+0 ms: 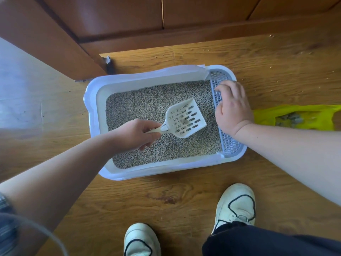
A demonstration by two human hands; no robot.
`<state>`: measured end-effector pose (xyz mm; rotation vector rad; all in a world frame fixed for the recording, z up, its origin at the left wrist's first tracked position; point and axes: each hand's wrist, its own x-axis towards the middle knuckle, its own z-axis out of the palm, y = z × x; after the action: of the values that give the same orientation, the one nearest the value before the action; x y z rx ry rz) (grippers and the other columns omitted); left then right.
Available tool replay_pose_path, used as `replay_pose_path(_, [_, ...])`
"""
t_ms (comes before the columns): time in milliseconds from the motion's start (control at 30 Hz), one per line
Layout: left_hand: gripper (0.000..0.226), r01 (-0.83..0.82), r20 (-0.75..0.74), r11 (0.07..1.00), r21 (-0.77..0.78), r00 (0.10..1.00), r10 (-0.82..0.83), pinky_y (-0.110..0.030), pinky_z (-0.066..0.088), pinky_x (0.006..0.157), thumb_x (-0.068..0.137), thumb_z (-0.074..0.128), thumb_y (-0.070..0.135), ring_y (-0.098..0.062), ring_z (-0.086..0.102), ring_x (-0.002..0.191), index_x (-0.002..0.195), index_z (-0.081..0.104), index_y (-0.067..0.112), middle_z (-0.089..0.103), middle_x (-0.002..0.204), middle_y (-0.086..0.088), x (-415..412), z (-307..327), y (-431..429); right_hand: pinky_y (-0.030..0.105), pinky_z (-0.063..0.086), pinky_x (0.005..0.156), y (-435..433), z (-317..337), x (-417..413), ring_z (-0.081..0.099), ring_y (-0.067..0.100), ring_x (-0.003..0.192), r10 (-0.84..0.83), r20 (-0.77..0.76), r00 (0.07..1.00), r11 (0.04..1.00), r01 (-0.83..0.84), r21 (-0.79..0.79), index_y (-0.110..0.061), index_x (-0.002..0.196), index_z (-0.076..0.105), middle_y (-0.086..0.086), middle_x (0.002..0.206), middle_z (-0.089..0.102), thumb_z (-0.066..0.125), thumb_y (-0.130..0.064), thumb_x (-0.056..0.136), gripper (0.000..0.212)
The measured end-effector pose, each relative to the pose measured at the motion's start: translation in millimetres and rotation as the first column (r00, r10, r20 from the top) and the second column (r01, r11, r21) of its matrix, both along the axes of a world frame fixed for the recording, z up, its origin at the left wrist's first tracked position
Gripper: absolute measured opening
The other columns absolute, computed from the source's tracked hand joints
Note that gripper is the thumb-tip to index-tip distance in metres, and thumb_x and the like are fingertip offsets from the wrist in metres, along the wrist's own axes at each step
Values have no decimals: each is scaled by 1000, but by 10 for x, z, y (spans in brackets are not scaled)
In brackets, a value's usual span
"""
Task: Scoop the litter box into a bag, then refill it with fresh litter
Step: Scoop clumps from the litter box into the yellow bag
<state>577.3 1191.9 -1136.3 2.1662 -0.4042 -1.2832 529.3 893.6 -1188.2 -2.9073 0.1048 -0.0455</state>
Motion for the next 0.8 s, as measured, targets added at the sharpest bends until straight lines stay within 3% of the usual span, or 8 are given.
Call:
replay_pose_path(133, [16, 28, 29, 998, 48, 999, -30, -16, 44, 50, 98, 54, 31, -5, 55, 47, 101, 63, 44, 63, 59, 7, 68, 40, -1, 36, 27, 115, -15, -1, 4, 40, 29, 126, 0, 0, 1000, 1000, 0, 4, -9, 122, 53, 11, 130, 47, 39, -10, 81, 44])
replay_pose_path(300, [15, 14, 51, 999, 32, 999, -16, -14, 43, 48, 98, 53, 30, -6, 55, 46, 90, 66, 34, 63, 57, 8, 124, 126, -19, 35, 24, 116, -3, -17, -5, 38, 28, 128, -6, -11, 1000, 1000, 6, 5, -9, 124, 53, 10, 132, 46, 41, -10, 82, 44])
replay_pose_path(467, [24, -27, 66, 1000, -1, 997, 27, -11, 41, 46, 99, 54, 27, -5, 53, 45, 83, 64, 42, 62, 55, 8, 137, 175, -46, 35, 25, 115, -16, -5, -5, 38, 28, 128, -2, -6, 1000, 1000, 3, 19, -9, 124, 53, 10, 131, 46, 40, -9, 82, 44])
replay_pose_path(533, [20, -55, 74, 998, -30, 996, 57, -12, 41, 46, 98, 55, 27, -6, 53, 45, 88, 64, 41, 62, 55, 7, 134, 196, -88, 35, 25, 116, -27, -8, -2, 38, 28, 129, -12, -1, 1000, 999, 12, 40, -9, 124, 54, 10, 132, 47, 42, -7, 82, 44])
replay_pose_path(667, [19, -90, 124, 990, -107, 987, 103, -15, 44, 48, 98, 54, 26, -9, 56, 49, 103, 65, 41, 64, 62, 4, 142, 262, -296, 30, 26, 116, -98, 43, 31, 41, 24, 131, -61, -18, 998, 961, 63, 268, -8, 126, 57, 7, 135, 50, 42, 7, 80, 51])
replay_pose_path(800, [26, 3, 149, 994, -108, 989, 13, -19, 47, 53, 100, 46, 28, -4, 58, 52, 114, 60, 44, 68, 70, 7, 196, 369, -746, 29, 36, 111, -529, 209, -69, 49, 19, 124, -186, 23, 982, 898, 160, 411, -7, 123, 59, 4, 127, 55, 37, 13, 77, 55])
